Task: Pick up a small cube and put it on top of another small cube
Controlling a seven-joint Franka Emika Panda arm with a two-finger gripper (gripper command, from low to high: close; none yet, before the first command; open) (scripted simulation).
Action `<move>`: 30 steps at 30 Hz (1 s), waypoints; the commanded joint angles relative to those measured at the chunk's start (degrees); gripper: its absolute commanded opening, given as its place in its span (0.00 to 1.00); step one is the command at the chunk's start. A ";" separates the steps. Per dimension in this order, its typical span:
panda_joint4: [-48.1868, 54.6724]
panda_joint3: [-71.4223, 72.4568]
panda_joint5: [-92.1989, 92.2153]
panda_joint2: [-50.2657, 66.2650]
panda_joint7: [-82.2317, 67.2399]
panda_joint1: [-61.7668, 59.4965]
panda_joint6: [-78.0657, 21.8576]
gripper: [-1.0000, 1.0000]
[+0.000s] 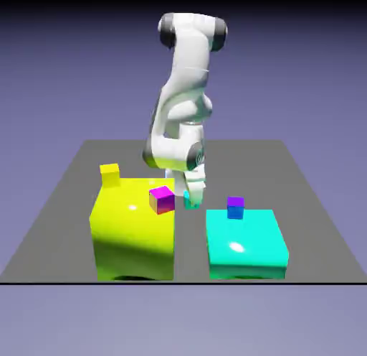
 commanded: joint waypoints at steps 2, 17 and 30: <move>1.39 0.20 5.01 -1.06 -1.28 -0.26 -4.43 0.00; 10.03 -1.64 42.39 -11.72 -8.77 2.53 -31.10 0.00; 14.61 -6.26 74.78 -28.13 7.69 0.42 -57.96 0.00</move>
